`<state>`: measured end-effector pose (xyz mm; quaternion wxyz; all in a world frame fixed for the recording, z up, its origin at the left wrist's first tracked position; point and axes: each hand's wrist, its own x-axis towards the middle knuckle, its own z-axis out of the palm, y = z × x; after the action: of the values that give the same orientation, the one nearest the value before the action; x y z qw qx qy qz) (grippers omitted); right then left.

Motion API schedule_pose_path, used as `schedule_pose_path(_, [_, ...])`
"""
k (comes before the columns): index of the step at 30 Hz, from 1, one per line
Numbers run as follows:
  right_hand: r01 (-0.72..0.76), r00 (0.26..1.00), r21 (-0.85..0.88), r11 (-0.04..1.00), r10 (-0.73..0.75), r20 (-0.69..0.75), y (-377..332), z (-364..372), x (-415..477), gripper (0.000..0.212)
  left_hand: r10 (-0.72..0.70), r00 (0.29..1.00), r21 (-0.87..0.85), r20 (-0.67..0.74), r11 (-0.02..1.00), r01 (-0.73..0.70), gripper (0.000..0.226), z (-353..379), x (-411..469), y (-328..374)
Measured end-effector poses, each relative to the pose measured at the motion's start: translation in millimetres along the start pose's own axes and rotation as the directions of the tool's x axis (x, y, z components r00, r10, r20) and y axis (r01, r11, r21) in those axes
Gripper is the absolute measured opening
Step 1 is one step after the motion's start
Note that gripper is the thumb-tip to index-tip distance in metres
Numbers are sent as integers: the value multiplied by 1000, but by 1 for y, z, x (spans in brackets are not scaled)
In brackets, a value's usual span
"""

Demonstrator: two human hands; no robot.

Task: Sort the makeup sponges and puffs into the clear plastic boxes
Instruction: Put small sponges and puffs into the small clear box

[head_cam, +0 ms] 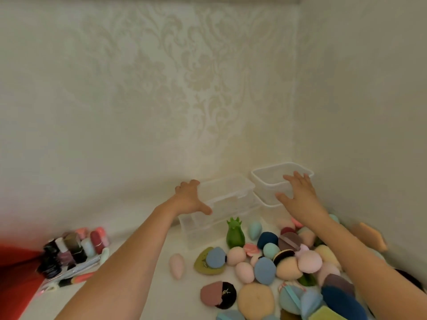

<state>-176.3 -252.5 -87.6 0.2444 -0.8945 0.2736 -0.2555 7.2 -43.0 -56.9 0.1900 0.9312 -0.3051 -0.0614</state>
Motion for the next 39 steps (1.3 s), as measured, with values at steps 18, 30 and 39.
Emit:
schedule_pose_path(18, [663,745,6,749,-660,93,-47,-75,-192,74,337,941,-9,-26,942,-337,107,-14,-255,18])
schedule_pose_path(30, [817,549,-257,517,-833,69,6,-38,-225,44,325,944,-25,-58,945,-326,100,60,-269,10])
schedule_pose_path(39, [809,561,-255,530,-825,68,28,-5,-216,43,418,894,-73,-161,898,-433,65,102,-262,-6])
